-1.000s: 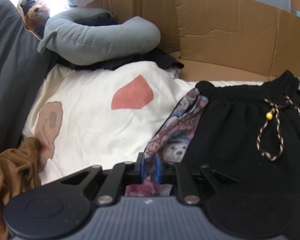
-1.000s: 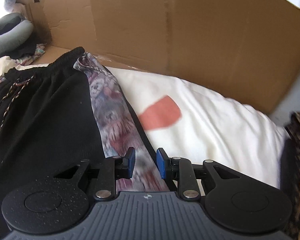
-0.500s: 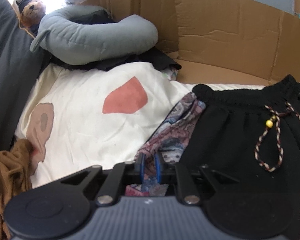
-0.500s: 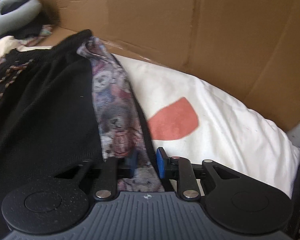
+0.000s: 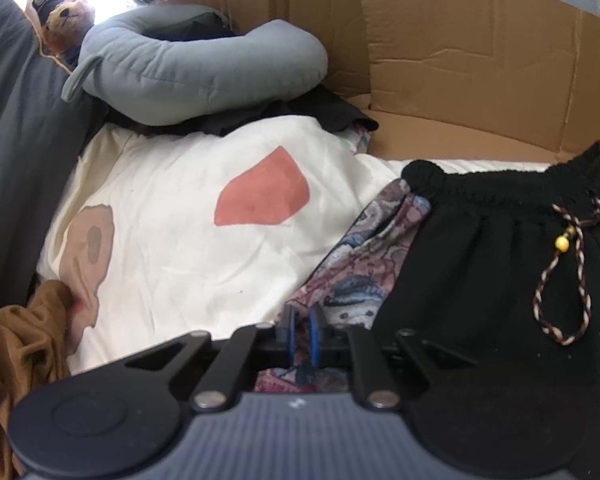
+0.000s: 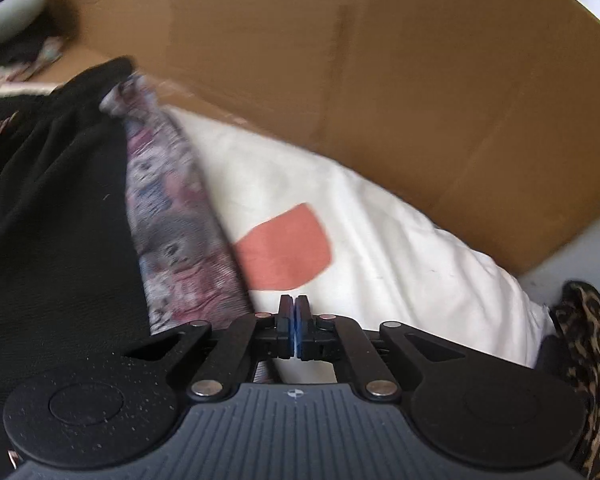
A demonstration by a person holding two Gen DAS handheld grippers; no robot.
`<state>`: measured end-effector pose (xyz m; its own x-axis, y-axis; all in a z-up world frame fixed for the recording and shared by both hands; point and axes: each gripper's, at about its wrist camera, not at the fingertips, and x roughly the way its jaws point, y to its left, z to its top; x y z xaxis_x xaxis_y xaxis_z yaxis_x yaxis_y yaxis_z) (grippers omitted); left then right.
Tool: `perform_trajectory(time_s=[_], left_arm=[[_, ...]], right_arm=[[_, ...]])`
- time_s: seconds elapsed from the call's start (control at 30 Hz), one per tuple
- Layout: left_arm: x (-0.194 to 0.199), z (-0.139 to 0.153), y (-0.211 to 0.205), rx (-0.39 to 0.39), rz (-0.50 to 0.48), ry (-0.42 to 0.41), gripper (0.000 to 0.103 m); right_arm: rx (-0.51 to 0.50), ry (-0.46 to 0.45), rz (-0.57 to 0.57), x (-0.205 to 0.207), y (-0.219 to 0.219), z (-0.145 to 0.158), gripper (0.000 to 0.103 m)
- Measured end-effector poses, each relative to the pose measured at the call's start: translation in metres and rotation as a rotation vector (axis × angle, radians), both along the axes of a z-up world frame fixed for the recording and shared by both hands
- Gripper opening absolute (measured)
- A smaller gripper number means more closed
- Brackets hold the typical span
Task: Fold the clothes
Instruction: 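Grasp the bear-print lining edge with the left gripper while the right gripper pinches it too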
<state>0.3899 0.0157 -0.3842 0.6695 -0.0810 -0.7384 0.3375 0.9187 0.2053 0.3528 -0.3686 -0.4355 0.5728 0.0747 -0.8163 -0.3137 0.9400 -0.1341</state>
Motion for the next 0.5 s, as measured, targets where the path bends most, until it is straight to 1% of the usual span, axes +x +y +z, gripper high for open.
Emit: perform_trajectory(time_s=[0.13, 0.17, 0.27, 0.33, 0.47, 0.5], left_arm=[[-0.003, 0.008, -0.001, -0.039, -0.006, -0.026, 0.008], [-0.003, 0.01, -0.002, -0.047, -0.01, -0.028, 0.008], [-0.006, 0.013, -0.009, -0.051, -0.055, -0.034, 0.008], [-0.004, 0.01, -0.014, -0.037, -0.07, -0.026, 0.008], [0.011, -0.005, -0.016, -0.006, -0.053, 0.024, 0.007], [0.015, -0.009, -0.016, 0.002, -0.051, 0.032, 0.006]], right_arm=[[0.11, -0.018, 0.045, 0.0, 0.005, 0.011, 0.002], [0.124, -0.025, 0.065, -0.001, 0.009, 0.012, 0.002], [0.148, -0.026, 0.102, -0.001, 0.024, 0.01, 0.003], [0.149, -0.026, 0.111, -0.001, 0.032, 0.007, 0.003], [0.151, -0.02, 0.127, 0.004, 0.048, -0.001, 0.003], [0.153, -0.016, 0.125, 0.005, 0.048, -0.002, 0.003]])
